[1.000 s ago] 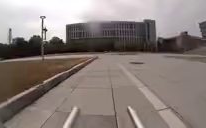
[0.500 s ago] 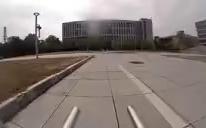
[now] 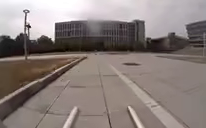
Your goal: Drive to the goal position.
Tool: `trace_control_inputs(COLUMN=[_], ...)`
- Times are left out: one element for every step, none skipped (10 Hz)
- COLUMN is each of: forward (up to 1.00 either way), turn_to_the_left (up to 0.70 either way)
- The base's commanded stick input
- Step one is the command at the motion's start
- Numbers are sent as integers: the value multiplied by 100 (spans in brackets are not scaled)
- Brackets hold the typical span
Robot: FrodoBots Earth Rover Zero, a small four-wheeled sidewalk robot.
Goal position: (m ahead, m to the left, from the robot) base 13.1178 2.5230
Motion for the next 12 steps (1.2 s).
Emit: trace_control_inputs(forward=[70,70,70,70,70,70,70,70,70,70,70,70], turn_to_the_left=[-6,-35,-21,0,0,0,0,0,0,0,0,0])
